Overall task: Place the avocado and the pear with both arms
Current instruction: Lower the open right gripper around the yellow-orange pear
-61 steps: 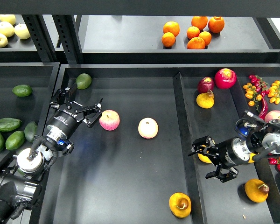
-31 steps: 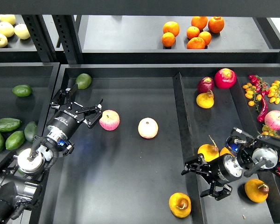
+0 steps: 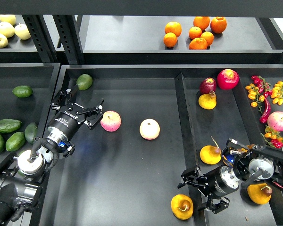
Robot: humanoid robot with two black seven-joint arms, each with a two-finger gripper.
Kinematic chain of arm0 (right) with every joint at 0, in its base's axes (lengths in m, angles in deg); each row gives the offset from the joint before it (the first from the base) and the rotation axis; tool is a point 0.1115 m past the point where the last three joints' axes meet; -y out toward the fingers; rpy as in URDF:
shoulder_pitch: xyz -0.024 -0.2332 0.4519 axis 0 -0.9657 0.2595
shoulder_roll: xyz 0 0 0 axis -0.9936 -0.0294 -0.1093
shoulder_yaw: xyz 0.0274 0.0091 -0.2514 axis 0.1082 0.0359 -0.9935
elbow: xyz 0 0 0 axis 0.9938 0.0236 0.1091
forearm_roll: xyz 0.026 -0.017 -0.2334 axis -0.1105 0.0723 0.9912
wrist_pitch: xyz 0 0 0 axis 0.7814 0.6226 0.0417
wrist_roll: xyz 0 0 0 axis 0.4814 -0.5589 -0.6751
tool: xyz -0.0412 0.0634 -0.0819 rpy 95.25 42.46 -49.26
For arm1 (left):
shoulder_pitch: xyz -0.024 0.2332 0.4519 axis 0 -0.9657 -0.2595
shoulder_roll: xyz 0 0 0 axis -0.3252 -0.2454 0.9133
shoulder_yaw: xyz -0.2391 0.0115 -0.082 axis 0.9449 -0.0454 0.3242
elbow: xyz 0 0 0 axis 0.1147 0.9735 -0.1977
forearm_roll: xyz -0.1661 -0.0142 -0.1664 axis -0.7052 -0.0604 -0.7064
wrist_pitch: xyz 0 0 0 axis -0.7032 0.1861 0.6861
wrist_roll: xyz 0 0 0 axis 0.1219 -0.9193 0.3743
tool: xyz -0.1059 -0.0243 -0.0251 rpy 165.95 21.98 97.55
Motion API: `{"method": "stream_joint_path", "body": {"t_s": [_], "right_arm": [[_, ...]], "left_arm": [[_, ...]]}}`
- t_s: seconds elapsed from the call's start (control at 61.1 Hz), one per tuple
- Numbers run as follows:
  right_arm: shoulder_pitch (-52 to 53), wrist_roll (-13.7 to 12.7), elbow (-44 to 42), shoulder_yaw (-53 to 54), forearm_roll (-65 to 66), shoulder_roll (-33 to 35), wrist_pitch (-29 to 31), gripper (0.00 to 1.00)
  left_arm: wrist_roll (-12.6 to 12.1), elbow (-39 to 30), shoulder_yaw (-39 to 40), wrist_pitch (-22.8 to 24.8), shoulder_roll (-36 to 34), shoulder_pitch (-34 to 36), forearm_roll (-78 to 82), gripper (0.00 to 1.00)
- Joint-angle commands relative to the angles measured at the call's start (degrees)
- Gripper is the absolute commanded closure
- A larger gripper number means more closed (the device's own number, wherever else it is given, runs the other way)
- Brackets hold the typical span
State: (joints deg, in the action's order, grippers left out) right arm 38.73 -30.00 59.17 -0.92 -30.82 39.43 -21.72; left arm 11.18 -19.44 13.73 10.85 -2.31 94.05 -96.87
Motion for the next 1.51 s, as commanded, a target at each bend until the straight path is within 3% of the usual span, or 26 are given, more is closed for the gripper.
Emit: {"method": "stream_joint_path", "body": {"t_s": [0.0, 0.245, 0.507, 0.9, 1.08, 1.276, 1.489], "right_arm": [[-0.8, 0.0, 0.2, -0.2, 0.0, 0.0, 0.0, 0.01], [-1.5, 0.0, 0.3, -0.2, 0.0, -0.1, 0.0, 0.03], [-1.6, 0.0, 0.2, -0.2, 0.1, -0.1, 0.0, 0.14], [-2.6, 0.0, 0.0, -0.1, 0.2, -1.1, 0.0, 0.19], [-2.7, 0.0, -0.2, 0.2, 0.0, -1.1, 0.0, 0.35], [-3.5, 0.0, -0.4, 1.1, -1.4, -1.1, 0.0, 0.68], [-3.6, 0.0, -0.3, 1.7, -1.1, -1.2, 0.0, 0.84]], "left_arm": [[0.0, 0.0, 0.0, 0.0, 0.0, 0.0, 0.0, 0.01], [0.0, -0.1, -0.1, 0.0, 0.0, -0.3, 0.0, 0.01], [0.0, -0.1, -0.1, 0.0, 0.0, -0.3, 0.0, 0.01], [-0.1, -0.1, -0.1, 0.0, 0.0, -0.3, 0.0, 0.01], [-0.1, -0.2, -0.1, 0.0, 0.0, -0.3, 0.0, 0.01], [-0.1, -0.2, -0.3, 0.0, 0.0, -0.3, 0.0, 0.01], [-0.2, -0.1, -0.5, 0.0, 0.0, -0.3, 0.1, 0.01]]}}
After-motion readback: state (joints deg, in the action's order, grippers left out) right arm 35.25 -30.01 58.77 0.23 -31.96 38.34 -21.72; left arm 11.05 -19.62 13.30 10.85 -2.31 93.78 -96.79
